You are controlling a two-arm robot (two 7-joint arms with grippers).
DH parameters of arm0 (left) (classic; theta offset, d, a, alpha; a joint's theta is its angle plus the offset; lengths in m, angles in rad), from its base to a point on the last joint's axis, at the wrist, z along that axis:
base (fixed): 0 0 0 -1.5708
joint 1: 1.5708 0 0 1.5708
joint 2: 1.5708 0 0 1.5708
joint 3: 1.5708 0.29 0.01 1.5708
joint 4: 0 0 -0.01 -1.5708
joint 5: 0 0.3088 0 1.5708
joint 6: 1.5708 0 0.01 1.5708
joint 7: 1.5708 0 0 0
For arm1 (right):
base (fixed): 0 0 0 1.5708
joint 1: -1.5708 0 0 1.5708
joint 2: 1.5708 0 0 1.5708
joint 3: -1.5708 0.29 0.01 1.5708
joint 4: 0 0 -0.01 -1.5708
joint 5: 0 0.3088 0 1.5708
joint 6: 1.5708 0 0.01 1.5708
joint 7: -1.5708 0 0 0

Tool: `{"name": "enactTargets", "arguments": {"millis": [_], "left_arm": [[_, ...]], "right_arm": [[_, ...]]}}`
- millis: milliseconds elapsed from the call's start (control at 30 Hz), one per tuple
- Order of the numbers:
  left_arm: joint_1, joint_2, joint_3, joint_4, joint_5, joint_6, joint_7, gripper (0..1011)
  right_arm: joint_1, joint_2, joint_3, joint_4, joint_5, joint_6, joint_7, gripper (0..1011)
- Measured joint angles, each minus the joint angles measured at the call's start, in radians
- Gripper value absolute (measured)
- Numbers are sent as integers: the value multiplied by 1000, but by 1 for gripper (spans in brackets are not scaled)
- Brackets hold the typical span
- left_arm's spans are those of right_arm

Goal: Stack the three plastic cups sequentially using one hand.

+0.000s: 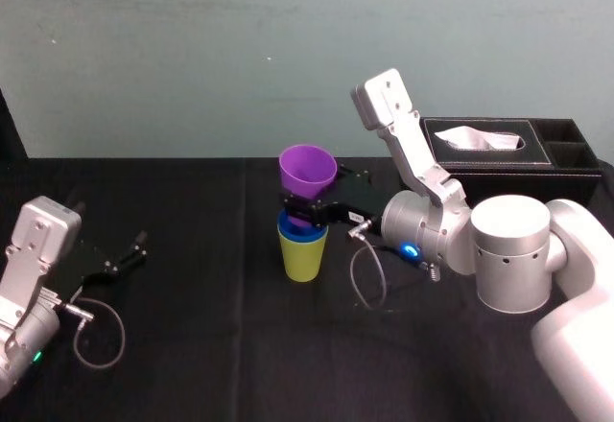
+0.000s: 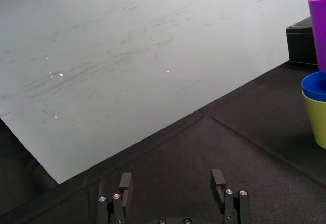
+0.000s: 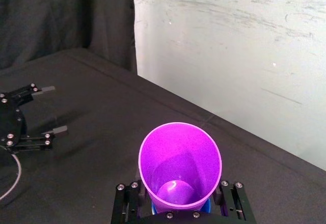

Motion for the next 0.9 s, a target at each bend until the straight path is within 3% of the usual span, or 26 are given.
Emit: {"name": "enactTargets", "arguments": {"millis": [433,900], "left_arm": [[0,0,0,0,0,0,0,1000],[0,0,0,0,0,0,0,1000]], "right_arm": [[19,-22,-14,71,-13,-11,-1,716],[20,-31,-13,100,-21,-27,2,716]]}}
